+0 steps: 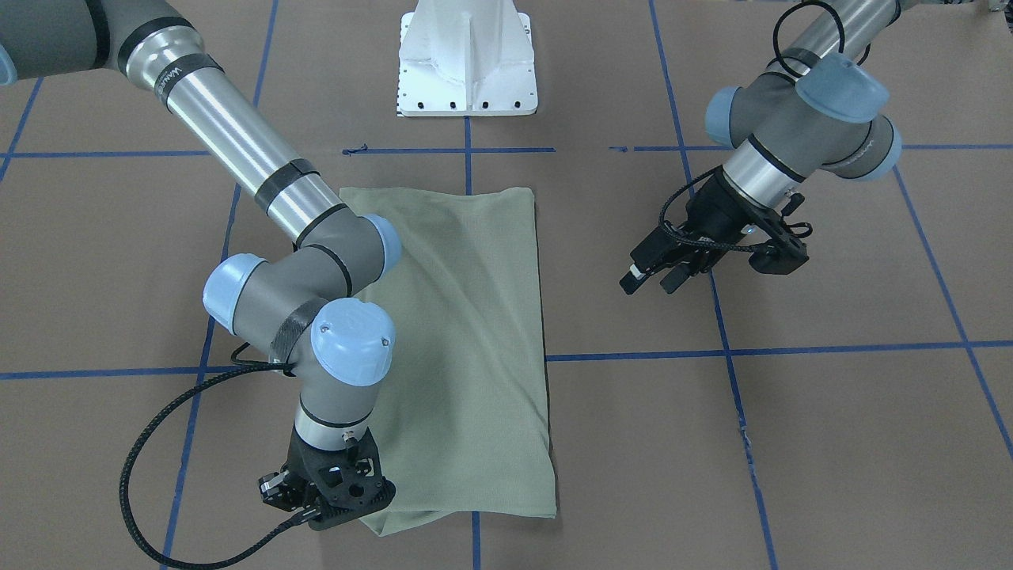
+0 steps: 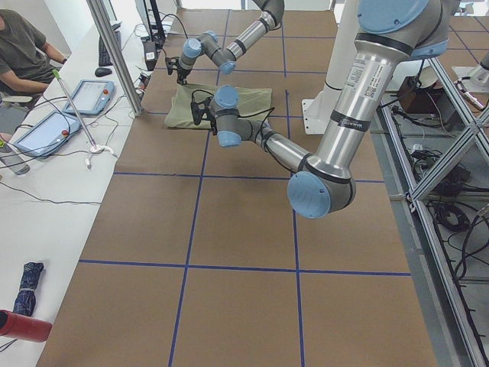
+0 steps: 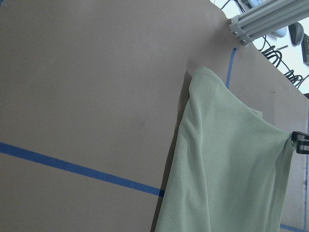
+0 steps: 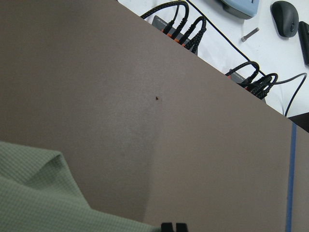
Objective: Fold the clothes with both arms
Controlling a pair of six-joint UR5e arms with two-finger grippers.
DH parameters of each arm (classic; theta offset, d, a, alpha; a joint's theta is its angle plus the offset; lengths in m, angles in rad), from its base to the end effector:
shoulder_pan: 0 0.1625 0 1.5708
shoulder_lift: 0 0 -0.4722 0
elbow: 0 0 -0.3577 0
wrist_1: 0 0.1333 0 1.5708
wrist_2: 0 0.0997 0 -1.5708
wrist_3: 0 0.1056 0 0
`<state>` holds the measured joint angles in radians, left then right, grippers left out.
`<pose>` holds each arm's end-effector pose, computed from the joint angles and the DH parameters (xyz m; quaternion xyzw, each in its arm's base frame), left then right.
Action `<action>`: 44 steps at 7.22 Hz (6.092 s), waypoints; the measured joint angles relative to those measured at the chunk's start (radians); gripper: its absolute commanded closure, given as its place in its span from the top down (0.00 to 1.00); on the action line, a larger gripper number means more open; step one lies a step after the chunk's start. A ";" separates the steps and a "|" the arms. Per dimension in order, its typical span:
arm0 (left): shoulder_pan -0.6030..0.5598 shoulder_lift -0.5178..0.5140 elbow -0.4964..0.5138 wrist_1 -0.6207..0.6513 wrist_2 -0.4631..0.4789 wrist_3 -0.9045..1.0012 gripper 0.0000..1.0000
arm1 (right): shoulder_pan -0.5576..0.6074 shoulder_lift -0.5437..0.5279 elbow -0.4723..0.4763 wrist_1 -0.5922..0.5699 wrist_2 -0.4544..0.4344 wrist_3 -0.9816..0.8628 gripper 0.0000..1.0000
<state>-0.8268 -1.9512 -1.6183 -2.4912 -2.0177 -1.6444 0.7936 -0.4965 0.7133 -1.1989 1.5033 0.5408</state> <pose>0.3524 -0.5123 0.3763 0.0629 0.6297 -0.2070 0.7461 -0.5352 -0.7443 0.3428 0.2490 -0.1520 -0.1031 0.9509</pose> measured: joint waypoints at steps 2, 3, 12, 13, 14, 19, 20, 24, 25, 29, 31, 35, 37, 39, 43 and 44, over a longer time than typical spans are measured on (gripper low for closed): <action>0.000 0.001 0.001 0.000 0.000 0.000 1.00 | 0.004 0.008 -0.023 0.033 0.001 0.001 1.00; 0.000 0.001 0.001 0.000 0.000 0.000 1.00 | 0.010 0.016 -0.026 0.037 0.010 0.000 1.00; 0.010 0.000 0.022 0.002 -0.007 0.012 1.00 | -0.119 -0.516 0.967 -0.256 0.218 0.756 1.00; 0.011 -0.001 0.023 0.002 -0.007 0.011 1.00 | -0.185 -0.567 1.071 -0.316 0.188 0.918 1.00; 0.011 -0.002 0.024 0.002 -0.007 0.010 1.00 | -0.273 -0.599 1.132 -0.350 0.127 1.109 1.00; 0.011 -0.003 0.023 0.002 -0.005 0.001 1.00 | -0.483 -0.647 1.156 -0.373 -0.011 1.486 0.99; 0.011 -0.003 0.023 0.001 -0.004 0.000 1.00 | -0.487 -0.648 1.152 -0.373 -0.012 1.494 0.98; 0.011 0.000 0.024 0.000 -0.003 0.000 1.00 | -0.497 -0.644 1.131 -0.373 -0.011 1.499 0.93; 0.011 0.001 0.024 0.000 -0.003 0.000 1.00 | -0.499 -0.640 1.121 -0.373 -0.010 1.500 0.91; 0.011 0.001 0.021 0.000 -0.004 0.000 1.00 | -0.510 -0.639 1.109 -0.374 -0.008 1.506 0.00; 0.010 0.002 0.017 0.000 -0.004 -0.001 1.00 | -0.513 -0.641 1.119 -0.373 -0.002 1.502 0.00; 0.009 0.004 0.017 0.000 -0.005 -0.005 1.00 | -0.500 -0.631 1.123 -0.373 0.024 1.492 0.00; 0.012 0.003 0.015 -0.001 -0.004 -0.062 1.00 | -0.482 -0.620 1.164 -0.417 0.044 1.491 0.00; 0.053 0.016 -0.020 -0.001 0.028 -0.159 1.00 | -0.494 -0.614 1.205 -0.475 0.043 1.499 0.00; 0.416 0.094 -0.226 0.212 0.359 -0.326 0.96 | -0.505 -0.624 1.216 -0.487 0.038 1.504 0.00; 0.487 0.087 -0.236 0.261 0.408 -0.349 0.93 | -0.505 -0.624 1.219 -0.487 0.039 1.504 0.00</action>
<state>-0.3397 -1.8639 -1.8546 -2.2298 -1.6093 -1.9933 0.2885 -1.1202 1.9324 -1.6862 1.5428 2.0446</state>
